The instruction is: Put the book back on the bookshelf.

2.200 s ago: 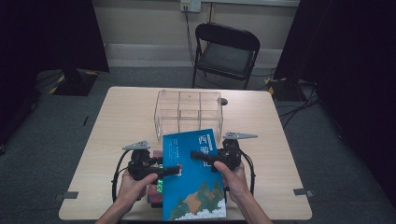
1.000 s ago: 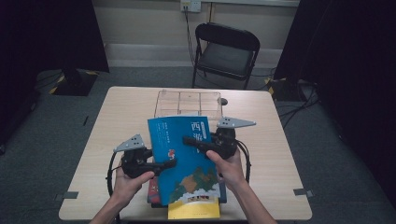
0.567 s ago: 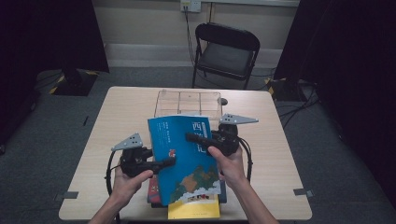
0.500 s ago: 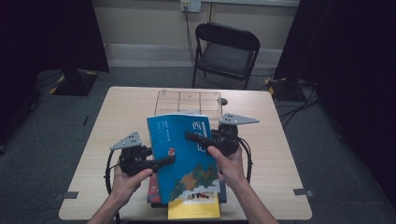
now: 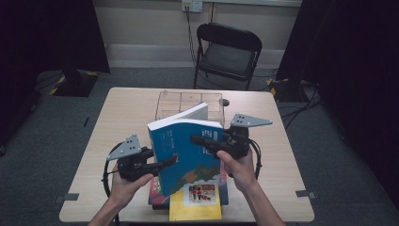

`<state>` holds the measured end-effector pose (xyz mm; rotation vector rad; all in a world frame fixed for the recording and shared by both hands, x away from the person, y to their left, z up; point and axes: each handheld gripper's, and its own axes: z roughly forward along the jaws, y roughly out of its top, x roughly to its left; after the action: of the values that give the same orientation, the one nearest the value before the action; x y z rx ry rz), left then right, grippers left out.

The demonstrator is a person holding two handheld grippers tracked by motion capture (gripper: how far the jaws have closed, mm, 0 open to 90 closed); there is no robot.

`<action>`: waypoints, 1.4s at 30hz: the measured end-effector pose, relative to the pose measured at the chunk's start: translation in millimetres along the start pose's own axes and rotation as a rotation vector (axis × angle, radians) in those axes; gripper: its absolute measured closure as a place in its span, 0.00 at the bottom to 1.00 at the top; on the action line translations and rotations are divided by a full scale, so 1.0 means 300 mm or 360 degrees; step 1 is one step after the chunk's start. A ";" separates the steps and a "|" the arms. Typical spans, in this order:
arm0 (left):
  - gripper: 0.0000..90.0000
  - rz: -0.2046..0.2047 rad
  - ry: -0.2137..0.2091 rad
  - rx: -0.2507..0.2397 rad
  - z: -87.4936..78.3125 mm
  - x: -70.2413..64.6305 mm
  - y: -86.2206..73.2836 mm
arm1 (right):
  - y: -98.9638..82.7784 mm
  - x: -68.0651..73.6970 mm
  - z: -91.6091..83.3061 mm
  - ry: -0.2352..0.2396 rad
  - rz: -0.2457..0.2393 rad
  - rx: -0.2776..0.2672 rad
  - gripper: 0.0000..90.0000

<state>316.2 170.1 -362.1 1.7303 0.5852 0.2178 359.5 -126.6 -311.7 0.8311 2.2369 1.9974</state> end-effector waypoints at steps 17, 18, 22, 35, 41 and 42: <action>0.60 -0.0007 -0.0025 -0.0002 0.065 -0.012 -0.004 | -0.013 0.020 -0.063 0.0133 -0.0052 -0.0001 0.81; 0.59 -0.0005 -0.0017 -0.0006 0.074 -0.015 -0.003 | -0.013 0.021 -0.064 0.0131 -0.0051 0.0000 0.81; 0.55 -0.0006 -0.0022 -0.0030 0.093 -0.017 -0.010 | -0.015 0.026 -0.067 0.0127 -0.0055 0.0000 0.81; 0.68 0.0030 -0.0025 -0.0022 0.091 -0.041 -0.009 | -0.026 0.027 -0.082 -0.0102 -0.0080 -0.0035 0.50; 0.68 0.0047 -0.0007 -0.0024 0.089 -0.048 -0.012 | -0.034 -0.003 -0.137 -0.0246 -0.0043 -0.0082 0.34; 0.68 0.0052 -0.0017 -0.0022 0.088 -0.048 -0.012 | -0.039 -0.016 -0.146 -0.0238 -0.0029 -0.0092 0.32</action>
<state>314.8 140.8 -369.8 1.7272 0.5470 0.2350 343.4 -169.0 -316.3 0.9174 2.0885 1.9134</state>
